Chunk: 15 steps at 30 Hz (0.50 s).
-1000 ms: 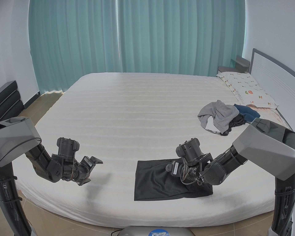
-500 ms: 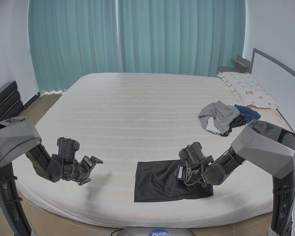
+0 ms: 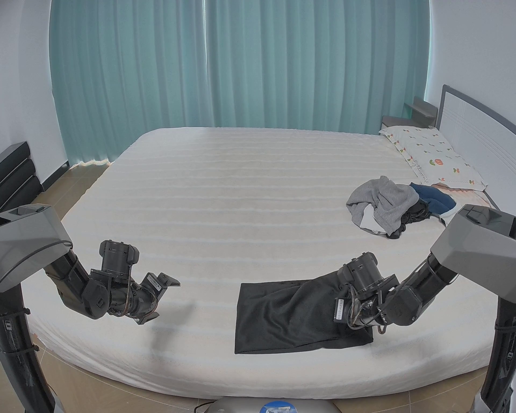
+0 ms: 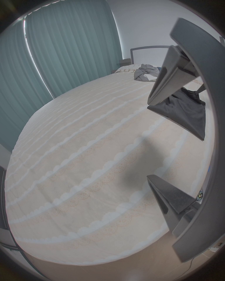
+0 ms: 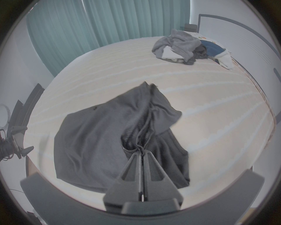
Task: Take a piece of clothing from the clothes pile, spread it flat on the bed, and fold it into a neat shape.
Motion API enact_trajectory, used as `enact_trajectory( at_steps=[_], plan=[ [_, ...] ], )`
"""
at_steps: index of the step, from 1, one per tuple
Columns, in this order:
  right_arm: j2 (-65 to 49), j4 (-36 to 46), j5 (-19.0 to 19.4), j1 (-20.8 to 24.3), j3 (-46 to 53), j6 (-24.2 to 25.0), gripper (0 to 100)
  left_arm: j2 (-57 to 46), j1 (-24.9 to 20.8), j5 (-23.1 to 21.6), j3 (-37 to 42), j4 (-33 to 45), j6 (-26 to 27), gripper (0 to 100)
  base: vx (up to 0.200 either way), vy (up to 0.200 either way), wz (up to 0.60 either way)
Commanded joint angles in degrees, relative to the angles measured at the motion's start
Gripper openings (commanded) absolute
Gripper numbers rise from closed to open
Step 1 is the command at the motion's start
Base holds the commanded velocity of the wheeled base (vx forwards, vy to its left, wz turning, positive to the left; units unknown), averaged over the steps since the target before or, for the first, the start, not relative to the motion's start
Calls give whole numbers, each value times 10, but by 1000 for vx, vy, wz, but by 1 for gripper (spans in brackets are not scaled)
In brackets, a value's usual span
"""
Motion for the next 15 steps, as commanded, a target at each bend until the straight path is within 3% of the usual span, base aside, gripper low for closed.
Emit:
enact_trajectory(
  at_steps=[1, 4, 12, 15],
  plan=[
    [-38, -10, 18, -28, 54, -1, 0, 1, 0, 1, 0, 0, 0, 100, 0, 0, 0],
    [-46, -27, 46, -31, 85, -2, 0, 1, -1, 1, 0, 0, 0, 100, 0, 0, 0],
    [-40, -86, 62, -64, 139, -28, 0, 1, 0, 0, 0, 0, 0, 100, 0, 0, 0],
    [-43, -95, 87, -75, 158, -38, 0, 1, 0, 1, 0, 0, 0, 100, 0, 0, 0]
  ],
)
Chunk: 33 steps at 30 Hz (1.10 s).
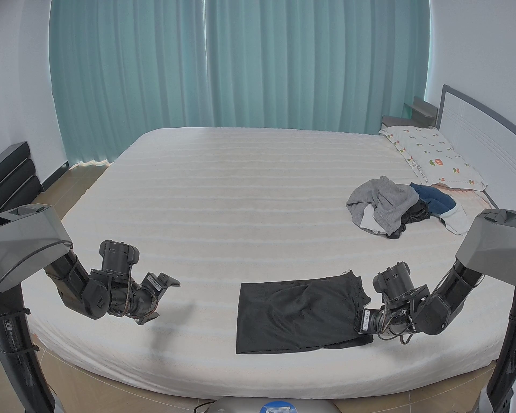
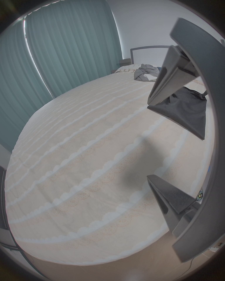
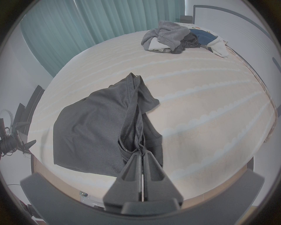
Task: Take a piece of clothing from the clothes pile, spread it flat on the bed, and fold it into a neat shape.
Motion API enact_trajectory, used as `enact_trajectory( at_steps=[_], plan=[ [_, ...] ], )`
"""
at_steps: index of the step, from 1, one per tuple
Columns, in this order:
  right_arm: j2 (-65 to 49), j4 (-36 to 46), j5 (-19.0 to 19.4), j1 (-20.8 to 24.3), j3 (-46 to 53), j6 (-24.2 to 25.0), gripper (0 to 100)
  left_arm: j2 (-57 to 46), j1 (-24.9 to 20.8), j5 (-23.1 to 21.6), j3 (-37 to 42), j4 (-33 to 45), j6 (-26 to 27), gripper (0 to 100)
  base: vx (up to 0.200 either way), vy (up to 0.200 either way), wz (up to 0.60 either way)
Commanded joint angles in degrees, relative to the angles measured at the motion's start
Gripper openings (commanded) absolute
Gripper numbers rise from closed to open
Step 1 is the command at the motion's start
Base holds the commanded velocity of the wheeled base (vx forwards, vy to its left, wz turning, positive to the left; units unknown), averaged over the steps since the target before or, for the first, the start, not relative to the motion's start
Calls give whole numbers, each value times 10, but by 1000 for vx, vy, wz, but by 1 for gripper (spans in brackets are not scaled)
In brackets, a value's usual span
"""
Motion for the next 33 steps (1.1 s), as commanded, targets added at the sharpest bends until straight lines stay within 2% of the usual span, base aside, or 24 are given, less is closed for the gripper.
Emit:
enact_trajectory(
  at_steps=[1, 9, 10, 13, 19, 27, 33],
  plan=[
    [-5, -7, 20, -15, 29, -8, 0, 1, 0, 0, 0, 0, 0, 100, 0, 0, 0],
    [4, -29, 30, -20, 55, -13, 0, 1, 0, 0, 0, 0, 0, 100, 0, 0, 0],
    [4, -29, 31, -20, 55, -14, 100, 1, 0, 0, 0, 0, 0, 100, 0, 0, 0],
    [-1, -33, 35, -25, 55, -12, 100, 1, 0, 0, 0, 0, 1, 100, 0, 0, 0],
    [-32, -87, 81, -63, 46, 0, 100, 1, 0, 0, 0, 0, 0, 100, 0, 0, 0],
    [8, -98, 140, -102, -39, 83, 100, 1, 0, 0, 1, 0, 1, 100, 0, 0, 0],
    [87, -100, 147, -106, -126, 147, 100, 1, 0, 0, 0, 0, 1, 100, 0, 0, 0]
  ],
)
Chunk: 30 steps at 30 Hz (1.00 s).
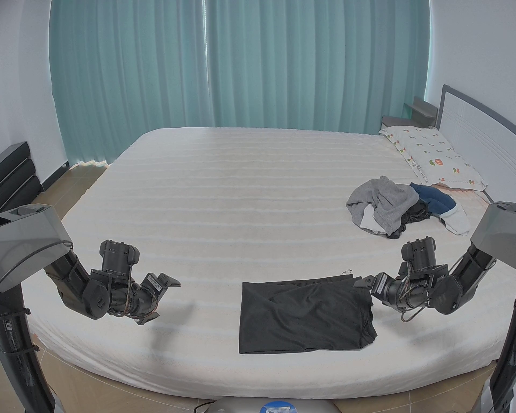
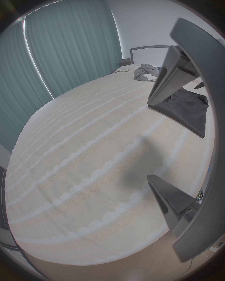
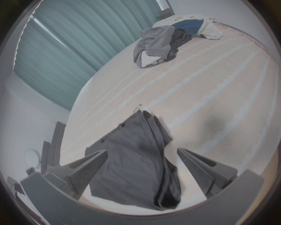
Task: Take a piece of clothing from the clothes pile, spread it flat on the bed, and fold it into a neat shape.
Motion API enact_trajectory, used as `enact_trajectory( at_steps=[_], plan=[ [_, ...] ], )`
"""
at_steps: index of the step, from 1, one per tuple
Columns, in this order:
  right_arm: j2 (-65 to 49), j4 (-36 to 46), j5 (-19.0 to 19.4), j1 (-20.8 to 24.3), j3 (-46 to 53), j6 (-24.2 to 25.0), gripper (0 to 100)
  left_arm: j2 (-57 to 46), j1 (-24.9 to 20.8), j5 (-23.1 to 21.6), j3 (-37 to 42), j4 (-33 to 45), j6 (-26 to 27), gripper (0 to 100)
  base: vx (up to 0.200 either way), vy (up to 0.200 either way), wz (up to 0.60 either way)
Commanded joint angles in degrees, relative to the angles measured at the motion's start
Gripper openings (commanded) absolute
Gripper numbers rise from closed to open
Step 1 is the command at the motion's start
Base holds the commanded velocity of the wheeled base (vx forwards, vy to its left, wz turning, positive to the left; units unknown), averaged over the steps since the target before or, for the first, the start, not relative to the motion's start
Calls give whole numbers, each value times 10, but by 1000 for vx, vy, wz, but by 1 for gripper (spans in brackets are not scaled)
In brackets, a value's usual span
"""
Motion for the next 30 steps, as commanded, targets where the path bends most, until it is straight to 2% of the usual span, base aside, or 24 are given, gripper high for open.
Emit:
enact_trajectory(
  at_steps=[1, 9, 27, 28, 30],
  plan=[
    [77, -2, 9, -7, -73, 38, 100, 1, 0, -1, 0, 0, 0, 100, 0, 0, 0],
    [88, 3, 12, -14, -154, 55, 100, 1, 0, 0, 1, 0, 0, 100, 0, 0, 0],
    [153, -10, 15, -8, -188, 64, 100, 2, 0, 0, 0, 0, 0, 100, 0, 0, 0],
    [154, -10, 14, -8, -188, 64, 0, 1, 0, 0, 0, 0, 0, 100, 0, 0, 0],
    [153, -10, 12, -11, -189, 64, 0, 1, 0, 0, 0, 0, 1, 100, 0, 0, 0]
  ],
)
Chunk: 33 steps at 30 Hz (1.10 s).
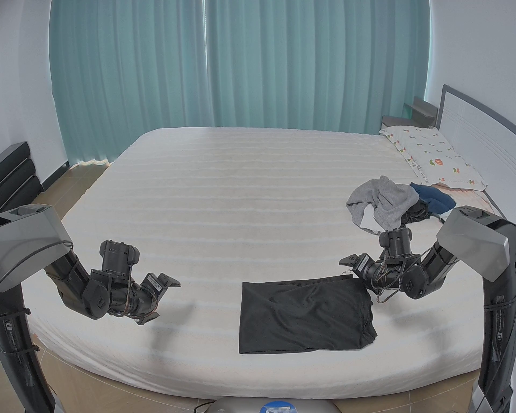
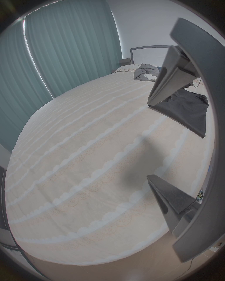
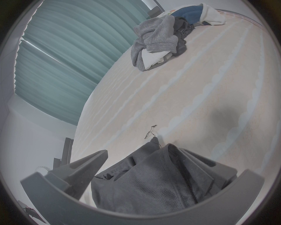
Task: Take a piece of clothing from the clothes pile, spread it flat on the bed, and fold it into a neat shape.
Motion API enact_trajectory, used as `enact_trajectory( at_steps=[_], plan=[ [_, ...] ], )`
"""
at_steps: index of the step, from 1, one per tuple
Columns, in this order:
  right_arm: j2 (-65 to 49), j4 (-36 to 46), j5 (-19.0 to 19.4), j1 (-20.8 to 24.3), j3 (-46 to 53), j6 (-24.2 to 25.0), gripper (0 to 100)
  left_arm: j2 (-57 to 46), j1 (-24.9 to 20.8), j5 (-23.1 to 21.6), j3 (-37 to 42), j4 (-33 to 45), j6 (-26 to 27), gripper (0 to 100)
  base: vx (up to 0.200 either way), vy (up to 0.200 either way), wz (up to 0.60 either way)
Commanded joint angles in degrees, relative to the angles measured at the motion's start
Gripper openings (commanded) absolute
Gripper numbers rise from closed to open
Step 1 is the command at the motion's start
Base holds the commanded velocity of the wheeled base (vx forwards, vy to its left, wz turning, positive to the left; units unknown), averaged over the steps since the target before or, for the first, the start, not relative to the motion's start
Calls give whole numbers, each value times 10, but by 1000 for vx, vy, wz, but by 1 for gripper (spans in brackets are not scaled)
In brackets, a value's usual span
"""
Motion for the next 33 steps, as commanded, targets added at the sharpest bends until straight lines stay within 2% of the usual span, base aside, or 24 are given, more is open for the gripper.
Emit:
enact_trajectory(
  at_steps=[1, 7, 27, 28, 33],
  plan=[
    [7, -1, -2, -3, -3, 0, 0, 0, 0, 0, 0, 0, 1, 100, 0, 0, 0],
    [-7, -1, -2, -30, 2, 14, 0, 1, 0, 0, 0, 0, 0, 100, 0, 0, 0],
    [2, -1, 3, -53, -2, 20, 0, 1, 0, 0, 0, 0, 0, 100, 0, 0, 0],
    [2, -1, 6, -52, 2, 21, 100, 1, -1, 0, 0, 1, 0, 100, 0, 0, 0],
    [-15, -19, 23, -53, 28, 17, 100, 0, -1, 0, 0, 0, 0, 100, 0, 0, 0]
  ],
)
